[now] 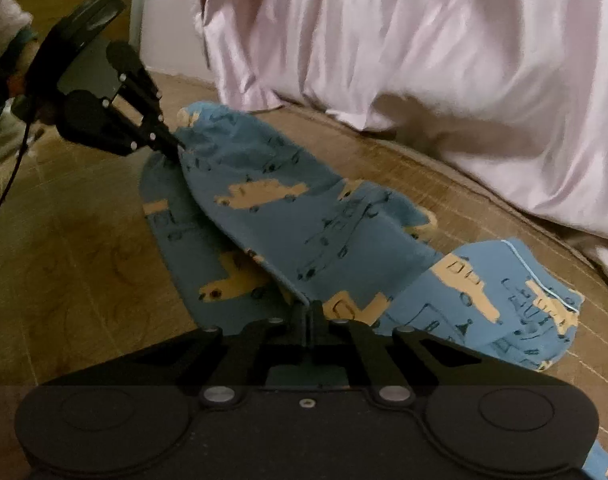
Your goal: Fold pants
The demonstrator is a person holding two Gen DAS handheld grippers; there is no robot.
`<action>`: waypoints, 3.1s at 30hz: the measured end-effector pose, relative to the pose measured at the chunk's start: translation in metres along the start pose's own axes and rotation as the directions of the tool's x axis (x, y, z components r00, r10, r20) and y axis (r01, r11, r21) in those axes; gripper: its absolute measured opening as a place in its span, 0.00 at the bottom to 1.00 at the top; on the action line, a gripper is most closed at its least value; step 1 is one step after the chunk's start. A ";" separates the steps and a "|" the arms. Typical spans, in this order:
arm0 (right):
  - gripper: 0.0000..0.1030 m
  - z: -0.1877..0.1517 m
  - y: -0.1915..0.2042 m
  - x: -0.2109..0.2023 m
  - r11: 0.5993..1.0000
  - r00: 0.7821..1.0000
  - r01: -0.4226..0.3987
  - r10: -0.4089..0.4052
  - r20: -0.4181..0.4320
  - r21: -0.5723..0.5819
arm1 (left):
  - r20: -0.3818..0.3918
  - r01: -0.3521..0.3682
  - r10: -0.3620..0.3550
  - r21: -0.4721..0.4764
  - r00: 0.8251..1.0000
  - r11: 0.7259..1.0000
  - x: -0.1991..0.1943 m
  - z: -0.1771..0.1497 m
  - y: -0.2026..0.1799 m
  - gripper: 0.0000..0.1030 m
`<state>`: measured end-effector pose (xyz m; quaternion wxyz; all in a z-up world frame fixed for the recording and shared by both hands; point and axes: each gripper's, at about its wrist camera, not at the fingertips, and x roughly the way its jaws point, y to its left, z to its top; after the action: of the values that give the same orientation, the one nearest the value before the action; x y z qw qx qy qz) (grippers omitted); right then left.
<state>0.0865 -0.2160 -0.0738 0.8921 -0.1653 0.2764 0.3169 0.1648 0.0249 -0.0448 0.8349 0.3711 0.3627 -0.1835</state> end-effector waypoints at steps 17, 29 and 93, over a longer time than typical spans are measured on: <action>0.01 -0.022 0.012 -0.025 1.000 0.997 0.015 -0.016 -0.071 -0.014 | 0.009 0.059 -0.061 0.106 0.998 0.993 -0.021 -0.007 -0.018 0.01; 0.00 -0.026 0.022 -0.034 0.997 0.996 0.066 -0.064 -0.057 0.040 | 0.004 0.065 -0.067 0.160 0.998 0.985 -0.018 -0.011 -0.023 0.01; 0.33 0.091 -0.162 0.163 0.918 0.906 0.226 -0.076 -0.416 0.325 | 0.424 0.625 -0.516 -0.715 0.744 0.314 0.095 0.124 -0.038 0.14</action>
<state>0.3333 -0.2165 -0.0802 0.8549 -0.0780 0.4909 0.1484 0.2643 -0.0971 -0.0764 0.8048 -0.2292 0.4614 -0.2948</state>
